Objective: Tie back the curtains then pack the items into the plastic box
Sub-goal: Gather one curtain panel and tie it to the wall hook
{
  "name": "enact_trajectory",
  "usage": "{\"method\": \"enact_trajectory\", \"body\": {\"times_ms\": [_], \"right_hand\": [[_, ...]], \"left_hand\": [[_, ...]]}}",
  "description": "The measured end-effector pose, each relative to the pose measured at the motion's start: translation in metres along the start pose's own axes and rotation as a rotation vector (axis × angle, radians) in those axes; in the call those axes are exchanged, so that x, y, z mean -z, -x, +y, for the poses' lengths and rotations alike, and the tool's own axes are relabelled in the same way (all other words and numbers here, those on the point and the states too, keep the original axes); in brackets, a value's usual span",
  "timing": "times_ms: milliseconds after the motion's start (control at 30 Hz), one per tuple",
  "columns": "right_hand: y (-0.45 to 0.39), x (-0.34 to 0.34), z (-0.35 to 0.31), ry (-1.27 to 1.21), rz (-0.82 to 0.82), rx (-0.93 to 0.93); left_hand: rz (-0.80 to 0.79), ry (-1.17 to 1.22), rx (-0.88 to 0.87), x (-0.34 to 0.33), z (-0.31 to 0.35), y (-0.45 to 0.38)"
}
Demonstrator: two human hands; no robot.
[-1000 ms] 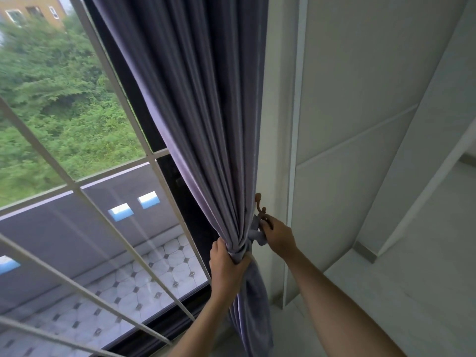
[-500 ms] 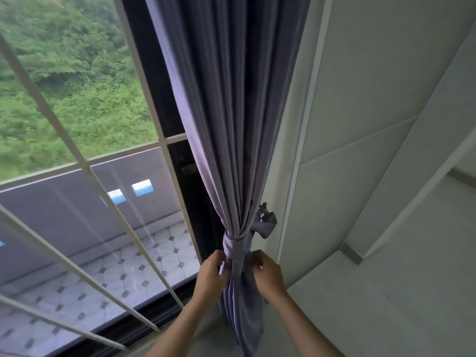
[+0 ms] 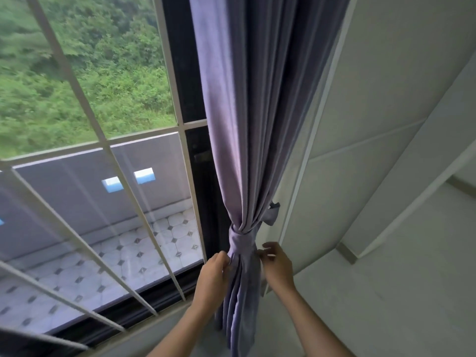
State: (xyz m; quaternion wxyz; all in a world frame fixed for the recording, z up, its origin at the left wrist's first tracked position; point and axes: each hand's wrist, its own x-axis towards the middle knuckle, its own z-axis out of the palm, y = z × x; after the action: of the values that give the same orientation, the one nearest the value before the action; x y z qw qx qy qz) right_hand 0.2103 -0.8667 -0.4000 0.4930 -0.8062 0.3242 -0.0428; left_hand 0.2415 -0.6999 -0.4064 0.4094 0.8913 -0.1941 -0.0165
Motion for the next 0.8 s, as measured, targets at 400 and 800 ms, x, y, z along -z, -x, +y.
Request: {"method": "enact_trajectory", "body": {"times_ms": [400, 800], "right_hand": [[-0.017, 0.022, -0.060, -0.327, 0.186, 0.195], [-0.045, 0.020, -0.067, -0.584, 0.084, -0.107]], "left_hand": [[-0.072, 0.351, 0.224, 0.009, 0.012, -0.020], [-0.158, 0.853, 0.677, 0.032, 0.045, -0.096]]}}
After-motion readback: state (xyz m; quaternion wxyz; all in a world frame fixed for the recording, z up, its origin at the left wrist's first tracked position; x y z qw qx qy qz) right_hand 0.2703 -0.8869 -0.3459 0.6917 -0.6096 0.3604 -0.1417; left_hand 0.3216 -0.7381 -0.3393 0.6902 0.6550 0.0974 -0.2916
